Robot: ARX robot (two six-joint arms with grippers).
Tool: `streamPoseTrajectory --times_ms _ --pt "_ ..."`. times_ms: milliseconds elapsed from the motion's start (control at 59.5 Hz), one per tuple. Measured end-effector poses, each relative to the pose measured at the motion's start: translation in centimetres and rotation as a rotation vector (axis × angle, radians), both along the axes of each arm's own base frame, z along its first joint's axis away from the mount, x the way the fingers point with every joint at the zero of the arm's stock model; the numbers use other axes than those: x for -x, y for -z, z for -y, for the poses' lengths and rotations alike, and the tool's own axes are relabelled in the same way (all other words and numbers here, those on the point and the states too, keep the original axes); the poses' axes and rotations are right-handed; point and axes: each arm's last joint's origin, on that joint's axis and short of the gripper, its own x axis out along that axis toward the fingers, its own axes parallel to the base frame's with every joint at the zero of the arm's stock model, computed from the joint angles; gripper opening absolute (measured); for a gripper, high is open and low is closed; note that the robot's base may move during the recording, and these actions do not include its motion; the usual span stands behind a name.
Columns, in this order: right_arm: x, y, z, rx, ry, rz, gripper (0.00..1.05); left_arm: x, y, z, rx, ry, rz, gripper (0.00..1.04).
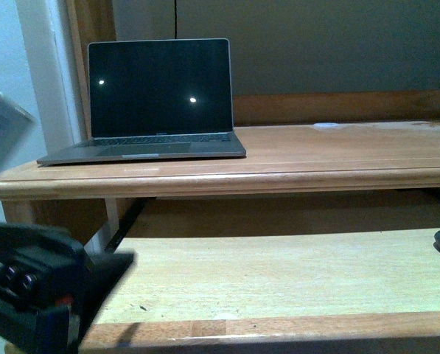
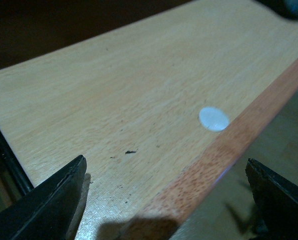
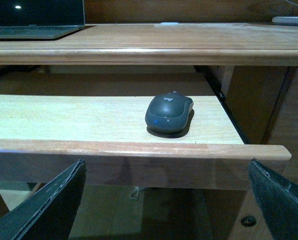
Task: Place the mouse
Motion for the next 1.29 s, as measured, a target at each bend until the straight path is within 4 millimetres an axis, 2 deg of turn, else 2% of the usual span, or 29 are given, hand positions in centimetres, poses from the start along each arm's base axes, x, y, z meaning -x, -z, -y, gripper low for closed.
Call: streamPoseTrajectory --times_ms 84,168,202,235,269,319,387,471,622,706,840,941,1176,1294 --pt "0.0 0.0 0.0 0.0 0.002 0.0 0.97 2.7 -0.6 -1.1 0.019 -0.26 0.115 0.72" --pt "0.0 0.1 0.0 -0.003 0.016 -0.008 0.97 5.3 -0.7 -2.7 0.022 -0.441 0.137 0.6" --pt "-0.1 0.2 0.0 -0.034 0.068 -0.075 0.97 6.2 -0.7 -3.3 0.034 -0.468 0.151 0.55" --pt "-0.4 0.0 0.1 -0.084 0.19 -0.163 0.97 7.0 -0.7 -3.9 0.051 -0.481 0.174 0.47" --pt "-1.2 -0.9 0.5 -0.112 0.306 -0.204 0.97 7.7 -0.7 -4.4 0.07 -0.484 0.197 0.39" --pt "-2.7 -2.5 0.8 -0.14 0.348 -0.19 0.97 8.1 -0.3 -4.8 0.075 -0.473 0.202 0.28" --pt "-5.1 -4.9 0.8 -0.156 0.31 -0.135 0.97 8.6 0.6 -5.3 0.067 -0.475 0.186 0.14" --pt "-7.4 -6.7 0.6 -0.152 0.272 -0.111 0.97 9.0 1.1 -5.7 0.069 -0.478 0.186 0.02" --pt "-12.5 -8.3 -0.2 -0.092 0.21 -0.139 0.97 9.8 1.8 -6.4 0.075 -0.48 0.19 0.03" --pt "-14.9 -7.6 -0.7 -0.043 0.171 -0.203 0.97 10.1 2.1 -6.6 0.075 -0.48 0.19 0.03" --pt "-17.3 -7.3 -1.3 0.04 0.129 -0.246 0.97 10.6 2.6 -7.6 0.076 -0.468 0.187 0.03" --pt "-18.2 -6.9 -1.2 0.081 0.129 -0.274 0.97 10.9 2.8 -7.9 0.075 -0.489 0.19 0.03" --pt "-18.7 -5.7 -1.1 0.121 0.112 -0.338 0.97 11.5 3.2 -7.9 0.076 -0.484 0.196 0.03" --pt "-18.9 -4.9 -1.2 0.124 0.092 -0.384 0.97 11.7 4.1 -7.9 0.076 -0.483 0.193 0.03"
